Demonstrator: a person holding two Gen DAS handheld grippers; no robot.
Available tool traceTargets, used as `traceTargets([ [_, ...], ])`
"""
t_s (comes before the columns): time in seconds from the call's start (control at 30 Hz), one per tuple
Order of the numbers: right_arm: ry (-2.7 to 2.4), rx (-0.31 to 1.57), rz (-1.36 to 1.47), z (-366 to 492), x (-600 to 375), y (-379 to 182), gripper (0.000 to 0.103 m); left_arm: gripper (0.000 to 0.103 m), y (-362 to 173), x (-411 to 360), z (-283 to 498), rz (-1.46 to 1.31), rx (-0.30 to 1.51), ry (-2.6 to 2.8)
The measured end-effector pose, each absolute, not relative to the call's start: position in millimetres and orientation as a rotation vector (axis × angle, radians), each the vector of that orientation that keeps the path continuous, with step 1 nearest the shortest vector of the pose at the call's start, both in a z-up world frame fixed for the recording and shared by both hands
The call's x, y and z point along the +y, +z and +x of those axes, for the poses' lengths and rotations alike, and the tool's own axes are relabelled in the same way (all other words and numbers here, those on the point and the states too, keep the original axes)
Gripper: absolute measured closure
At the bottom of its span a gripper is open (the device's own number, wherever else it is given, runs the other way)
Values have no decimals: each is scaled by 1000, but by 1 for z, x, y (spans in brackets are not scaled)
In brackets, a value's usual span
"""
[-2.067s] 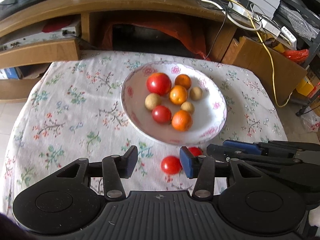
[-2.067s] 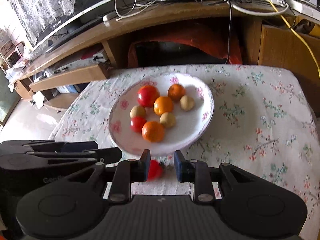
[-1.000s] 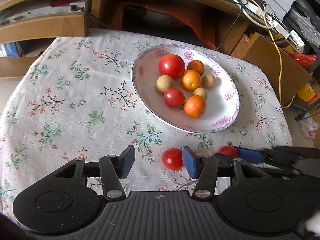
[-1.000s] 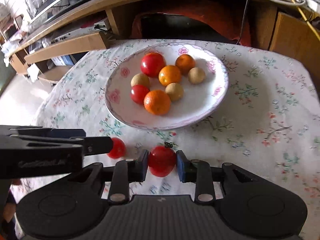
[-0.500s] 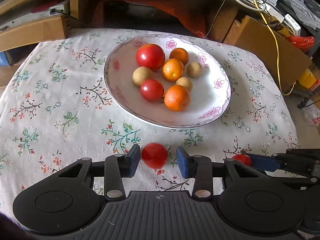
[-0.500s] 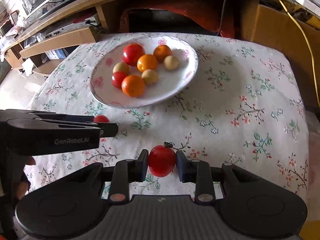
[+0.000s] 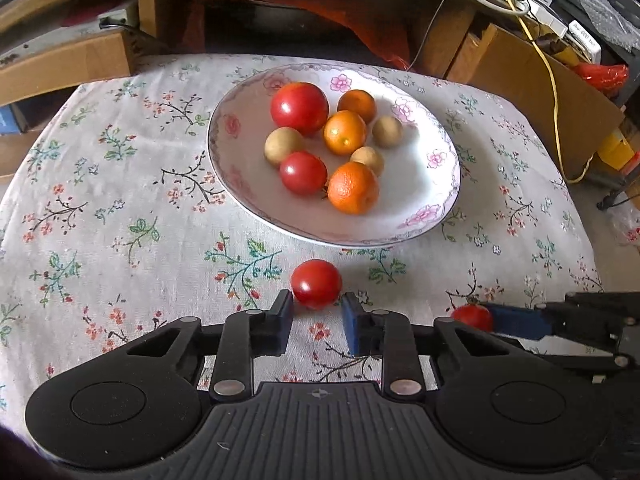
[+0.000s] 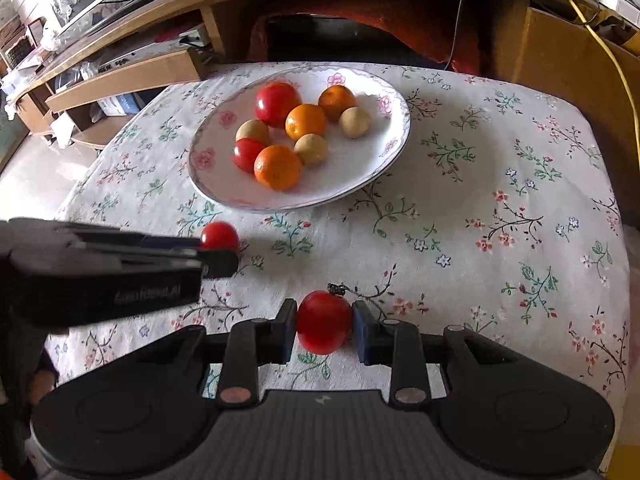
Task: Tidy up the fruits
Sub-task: 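Carry both held red tomatoes up and over the white bowl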
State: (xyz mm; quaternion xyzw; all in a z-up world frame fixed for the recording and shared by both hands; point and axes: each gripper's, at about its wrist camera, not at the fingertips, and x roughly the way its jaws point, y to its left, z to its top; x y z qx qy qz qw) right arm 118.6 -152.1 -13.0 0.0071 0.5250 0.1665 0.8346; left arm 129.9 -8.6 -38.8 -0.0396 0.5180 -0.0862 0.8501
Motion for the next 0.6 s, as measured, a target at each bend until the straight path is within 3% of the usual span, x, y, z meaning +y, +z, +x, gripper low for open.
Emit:
traceTargets([
  [0.17,345,1113,34,121,-157,-14,73,67,-39,-9,134,-95,1085,-182],
  [0.6,347,1118,57,123,-158,-15,73,51,-41,-8,143,-133,1072,-167],
])
